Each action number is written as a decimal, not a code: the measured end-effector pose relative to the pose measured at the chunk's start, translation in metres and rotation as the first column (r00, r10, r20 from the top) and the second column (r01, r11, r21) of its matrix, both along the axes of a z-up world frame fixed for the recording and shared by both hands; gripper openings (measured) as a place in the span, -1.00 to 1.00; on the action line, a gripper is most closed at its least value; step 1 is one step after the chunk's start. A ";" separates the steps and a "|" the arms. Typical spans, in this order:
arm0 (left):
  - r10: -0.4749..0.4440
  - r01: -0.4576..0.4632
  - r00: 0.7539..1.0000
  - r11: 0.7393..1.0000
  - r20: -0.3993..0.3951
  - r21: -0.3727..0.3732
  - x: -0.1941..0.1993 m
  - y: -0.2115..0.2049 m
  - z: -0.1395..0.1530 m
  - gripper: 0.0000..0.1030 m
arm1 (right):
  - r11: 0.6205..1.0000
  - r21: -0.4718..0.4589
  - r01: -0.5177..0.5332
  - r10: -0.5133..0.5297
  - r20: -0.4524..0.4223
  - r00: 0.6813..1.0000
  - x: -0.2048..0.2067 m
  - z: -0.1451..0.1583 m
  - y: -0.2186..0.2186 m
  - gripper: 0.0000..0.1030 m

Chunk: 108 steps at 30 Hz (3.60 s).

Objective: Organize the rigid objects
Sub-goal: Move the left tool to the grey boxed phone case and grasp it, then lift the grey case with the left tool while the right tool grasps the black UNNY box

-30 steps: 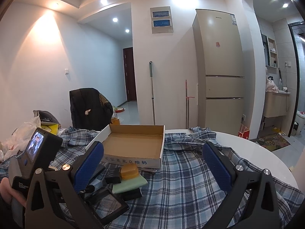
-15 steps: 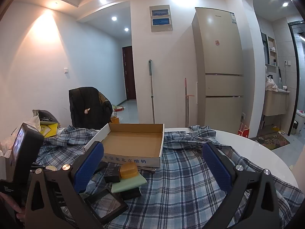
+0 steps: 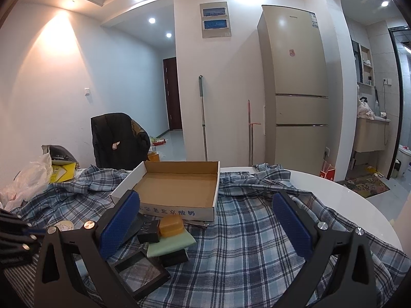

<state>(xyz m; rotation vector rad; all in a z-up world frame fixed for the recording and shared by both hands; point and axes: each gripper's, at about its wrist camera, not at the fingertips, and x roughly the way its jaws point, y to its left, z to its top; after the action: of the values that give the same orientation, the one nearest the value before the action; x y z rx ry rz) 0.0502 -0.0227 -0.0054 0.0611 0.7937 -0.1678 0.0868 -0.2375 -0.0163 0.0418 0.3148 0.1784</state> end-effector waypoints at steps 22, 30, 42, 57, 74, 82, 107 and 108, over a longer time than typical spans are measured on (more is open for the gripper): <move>-0.211 0.200 0.918 0.978 -0.335 -0.065 0.031 0.012 -0.075 0.31 | 1.000 0.010 -0.015 0.015 -0.069 0.998 0.010 -0.007 0.002 1.00; -0.214 0.212 0.918 0.976 -0.334 -0.044 0.040 0.015 -0.085 -0.03 | 1.000 0.010 -0.020 0.021 -0.085 0.996 0.011 -0.008 0.002 1.00; -0.139 0.141 0.981 0.990 -0.133 0.001 0.034 0.022 -0.053 -0.05 | 1.000 0.016 -0.017 0.019 -0.119 0.993 0.015 -0.012 0.001 1.00; -0.020 0.043 0.867 0.998 0.498 -0.034 0.034 -0.003 0.025 -0.04 | 0.993 -0.034 -0.110 0.104 -0.152 0.983 0.020 -0.018 0.013 1.00; 0.105 -0.060 0.919 0.990 0.380 -0.128 0.058 0.026 -0.019 -0.04 | 0.909 -0.214 -0.358 0.241 -0.432 0.869 0.075 -0.043 0.076 0.86; 0.294 -0.232 0.909 0.946 0.297 -0.225 0.065 0.063 -0.026 -0.04 | 0.877 -0.290 -0.382 0.210 -0.486 0.849 0.103 -0.060 0.118 0.70; 0.288 -0.227 0.914 0.947 0.287 -0.226 0.063 0.059 -0.026 -0.04 | 0.908 -0.187 -0.374 0.218 -0.552 0.805 0.065 -0.075 0.096 -0.37; 0.287 -0.226 0.914 0.947 0.288 -0.226 0.063 0.059 -0.026 -0.04 | 0.910 -0.183 -0.373 0.222 -0.544 0.809 0.064 -0.075 0.095 -0.36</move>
<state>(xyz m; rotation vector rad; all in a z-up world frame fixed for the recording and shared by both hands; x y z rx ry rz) 0.1133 0.0363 -0.0310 -0.1930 0.4537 0.0198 0.1505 -0.1426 -0.0911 -0.2533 0.8862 0.4416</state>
